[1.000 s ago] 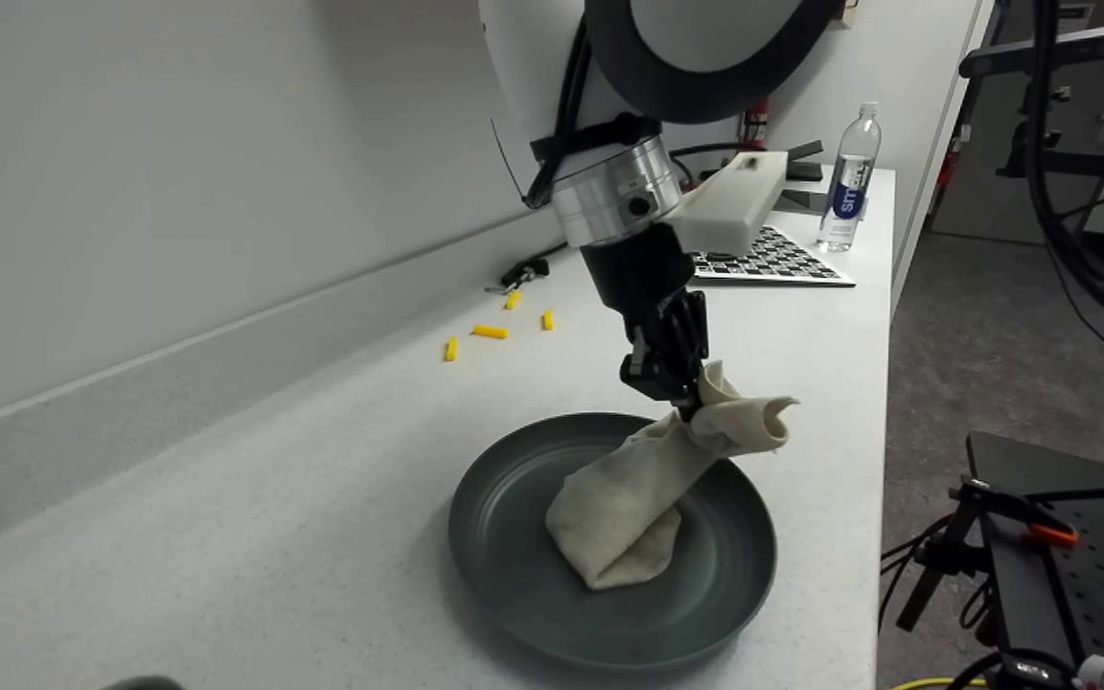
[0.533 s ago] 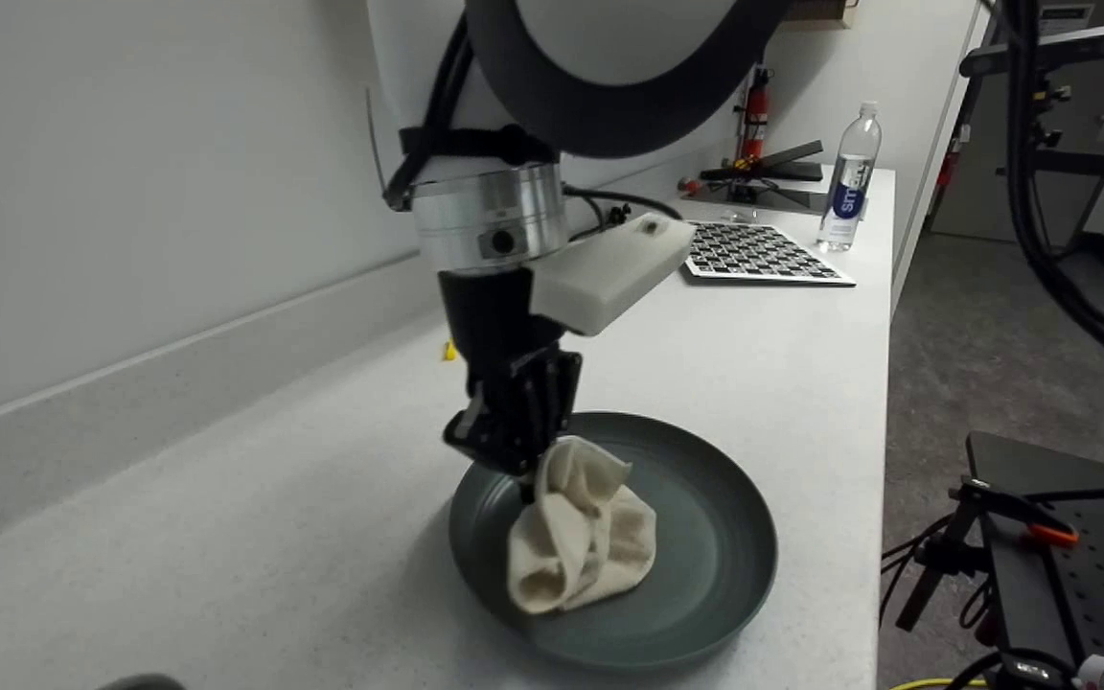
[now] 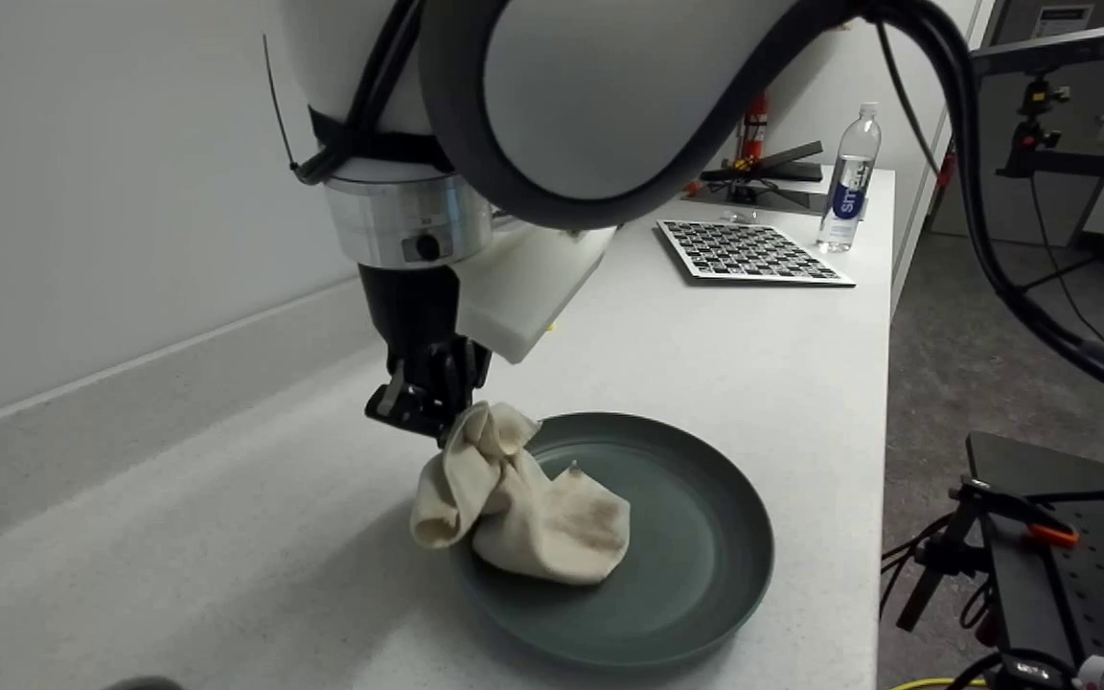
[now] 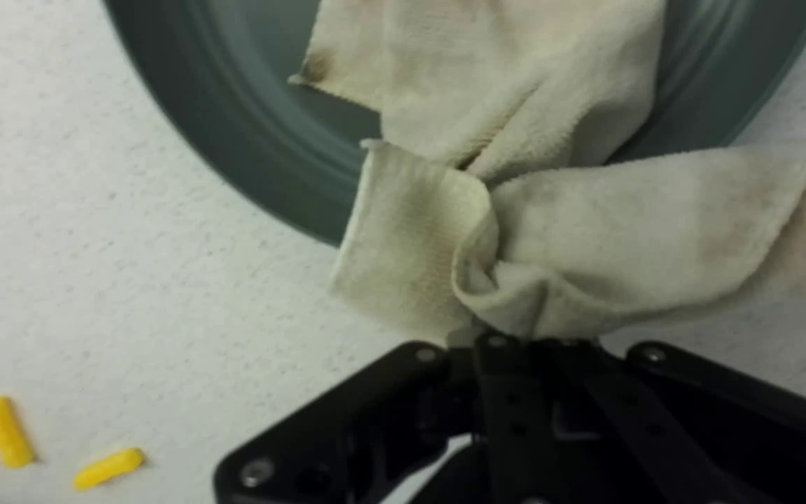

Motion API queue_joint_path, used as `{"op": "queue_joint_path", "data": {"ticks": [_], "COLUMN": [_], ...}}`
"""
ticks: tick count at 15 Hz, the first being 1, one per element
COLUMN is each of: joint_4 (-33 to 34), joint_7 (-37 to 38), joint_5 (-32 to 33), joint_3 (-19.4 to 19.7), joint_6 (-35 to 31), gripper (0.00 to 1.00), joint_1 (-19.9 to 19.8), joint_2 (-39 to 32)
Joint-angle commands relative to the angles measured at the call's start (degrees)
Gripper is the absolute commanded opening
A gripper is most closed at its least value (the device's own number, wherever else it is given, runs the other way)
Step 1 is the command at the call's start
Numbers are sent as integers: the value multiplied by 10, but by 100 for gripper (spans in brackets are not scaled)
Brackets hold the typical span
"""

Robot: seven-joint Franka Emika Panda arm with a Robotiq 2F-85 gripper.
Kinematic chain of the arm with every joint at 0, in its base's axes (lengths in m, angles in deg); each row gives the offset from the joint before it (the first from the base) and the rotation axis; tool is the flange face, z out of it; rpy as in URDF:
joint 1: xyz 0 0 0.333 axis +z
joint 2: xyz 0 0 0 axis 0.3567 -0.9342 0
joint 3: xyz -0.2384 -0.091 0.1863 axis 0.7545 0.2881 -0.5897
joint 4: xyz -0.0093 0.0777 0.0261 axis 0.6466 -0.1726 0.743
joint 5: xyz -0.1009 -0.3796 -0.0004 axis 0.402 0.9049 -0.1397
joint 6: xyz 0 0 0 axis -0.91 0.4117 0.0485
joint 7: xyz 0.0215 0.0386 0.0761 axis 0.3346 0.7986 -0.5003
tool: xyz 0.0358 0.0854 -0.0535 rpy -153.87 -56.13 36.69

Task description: Use the towel on the left to wipe the grey plate

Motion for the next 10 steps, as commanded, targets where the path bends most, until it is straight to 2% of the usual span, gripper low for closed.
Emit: {"op": "queue_joint_path", "data": {"ticks": [1, 4, 10], "joint_4": [-45, -94, -197], "joint_7": [52, 84, 97], "joint_5": [86, 101, 44], "joint_3": [36, 30, -22], "joint_6": [-8, 27, 172], "gripper": [1, 1, 1], "joint_1": [23, 20, 1], "joint_2": [49, 90, 172]}}
